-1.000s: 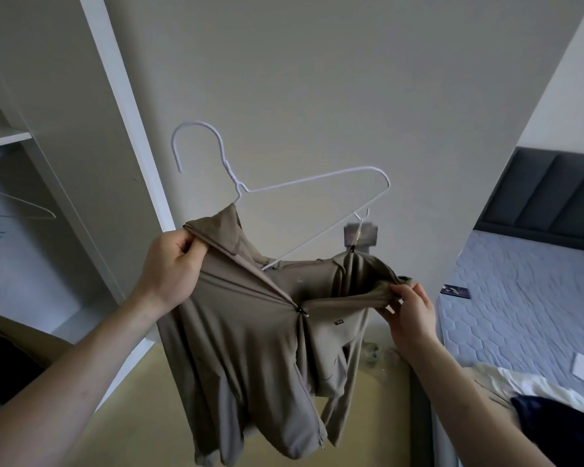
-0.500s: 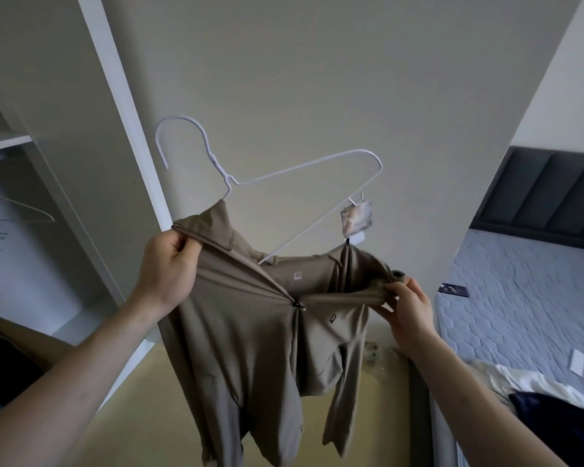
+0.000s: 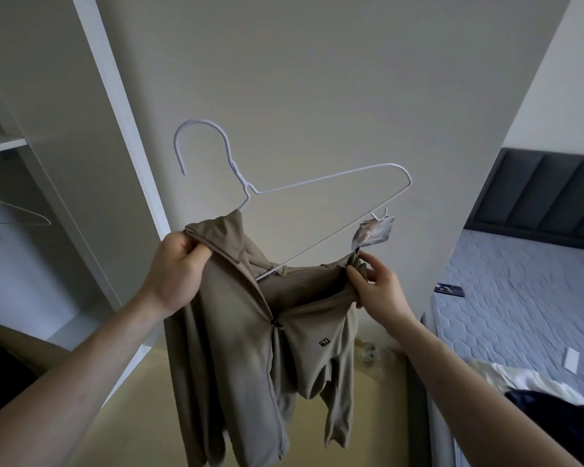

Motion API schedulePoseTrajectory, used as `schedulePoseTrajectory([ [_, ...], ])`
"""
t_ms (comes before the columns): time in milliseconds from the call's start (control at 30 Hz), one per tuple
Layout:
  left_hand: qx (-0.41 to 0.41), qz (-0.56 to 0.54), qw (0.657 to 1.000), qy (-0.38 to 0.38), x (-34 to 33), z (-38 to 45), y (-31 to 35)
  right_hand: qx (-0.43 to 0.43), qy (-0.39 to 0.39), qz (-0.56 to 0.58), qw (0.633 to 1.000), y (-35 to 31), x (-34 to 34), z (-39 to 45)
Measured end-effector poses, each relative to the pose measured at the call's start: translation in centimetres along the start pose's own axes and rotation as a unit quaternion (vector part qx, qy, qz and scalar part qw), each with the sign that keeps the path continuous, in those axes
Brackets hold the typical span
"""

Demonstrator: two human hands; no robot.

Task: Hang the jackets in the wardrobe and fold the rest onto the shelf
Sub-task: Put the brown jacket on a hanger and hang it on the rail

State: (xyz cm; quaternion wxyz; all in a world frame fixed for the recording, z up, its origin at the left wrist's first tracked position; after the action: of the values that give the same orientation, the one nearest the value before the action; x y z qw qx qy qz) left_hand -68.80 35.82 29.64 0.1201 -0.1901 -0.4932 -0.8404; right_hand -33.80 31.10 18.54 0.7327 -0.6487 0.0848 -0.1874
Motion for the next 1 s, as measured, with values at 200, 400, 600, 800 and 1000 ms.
schedulePoseTrajectory([
  [200, 0.012, 0.023, 0.999, 0.041, 1.4, 0.1, -0.1, 0.034, 0.027, -0.059, 0.997, -1.2, 0.7, 0.4],
  [400, 0.084, 0.092, 0.978, 0.167, 5.4, 0.5, -3.4, 0.095, -0.005, 0.028, 0.995, -2.9, 0.5, -1.5],
  [600, 0.053, 0.066, 0.976, 0.199, 5.6, 0.0, -3.7, 0.064, -0.038, -0.114, 0.991, -1.3, 0.2, -0.1],
  [800, 0.030, 0.046, 0.996, 0.072, 4.2, 1.0, -3.1, -0.072, 0.008, -0.056, 0.996, 4.0, 3.1, 1.1],
  [1000, 0.041, 0.158, 0.986, 0.032, 2.8, 1.6, -2.8, 0.032, 0.016, 0.000, 0.999, -1.5, 1.6, 0.4],
])
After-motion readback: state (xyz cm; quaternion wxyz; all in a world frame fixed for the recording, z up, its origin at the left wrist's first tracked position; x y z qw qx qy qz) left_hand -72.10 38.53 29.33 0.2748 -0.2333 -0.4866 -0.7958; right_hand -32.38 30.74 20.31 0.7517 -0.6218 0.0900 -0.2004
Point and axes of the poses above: each hand's wrist, its own z-axis towards the middle knuckle, its own x-axis out of the back of the hand, y = z × x, the point moved 10 cm from there along z, towards the middle knuckle, and after that the axes turned 7 degrees about z, right-handed, at the moved point
